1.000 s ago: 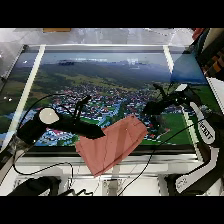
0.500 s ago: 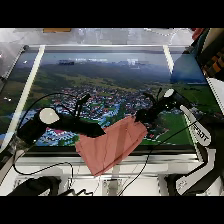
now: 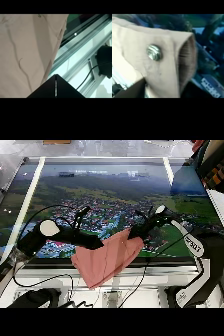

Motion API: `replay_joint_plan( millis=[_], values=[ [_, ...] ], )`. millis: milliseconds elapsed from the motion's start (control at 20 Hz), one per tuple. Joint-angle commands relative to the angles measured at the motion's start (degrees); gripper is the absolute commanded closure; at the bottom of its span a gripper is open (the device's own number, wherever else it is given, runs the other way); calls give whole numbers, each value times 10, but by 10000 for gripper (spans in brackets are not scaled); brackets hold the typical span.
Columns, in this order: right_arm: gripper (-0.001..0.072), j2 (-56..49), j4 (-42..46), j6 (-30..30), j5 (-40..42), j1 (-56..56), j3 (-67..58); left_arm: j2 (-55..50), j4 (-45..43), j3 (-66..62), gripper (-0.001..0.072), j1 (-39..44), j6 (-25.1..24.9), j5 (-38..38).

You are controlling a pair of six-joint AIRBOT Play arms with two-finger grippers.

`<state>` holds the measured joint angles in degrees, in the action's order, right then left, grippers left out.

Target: Fold the clothes and pants, and hang the long-sleeved shirts on hangers.

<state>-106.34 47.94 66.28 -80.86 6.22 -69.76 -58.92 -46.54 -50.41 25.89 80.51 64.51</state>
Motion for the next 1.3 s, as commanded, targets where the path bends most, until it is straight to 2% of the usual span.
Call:
replay_joint_plan(
  millis=[0,50,100,250,450,550,700,850,1150,1250],
  values=[
    [459,0,-37,0,-6,17,-1,0,-42,-1,702,0,0,-1],
    [648,1,-48,-7,-6,17,-7,0,-56,-1,702,-1,0,-6],
    [690,3,-46,-20,-6,16,-21,0,-69,-1,702,-1,0,-13],
    [691,11,-23,-28,-2,16,-91,0,-98,-2,702,-19,0,-26],
    [691,38,114,-11,30,12,-218,2,-166,-36,702,-81,0,-9],
    [691,59,191,38,45,-5,-267,2,-212,-63,702,-108,0,-4],
    [692,96,326,150,47,-54,-321,9,-323,-89,702,-120,0,-4],
    [691,151,392,236,32,-125,-334,21,-397,-90,702,-119,0,-4],
    [691,294,491,363,-34,-288,-335,21,-419,-88,702,-120,0,-4],
    [691,342,506,388,-56,-346,-335,21,-424,-88,702,-120,0,-4]
  ],
)
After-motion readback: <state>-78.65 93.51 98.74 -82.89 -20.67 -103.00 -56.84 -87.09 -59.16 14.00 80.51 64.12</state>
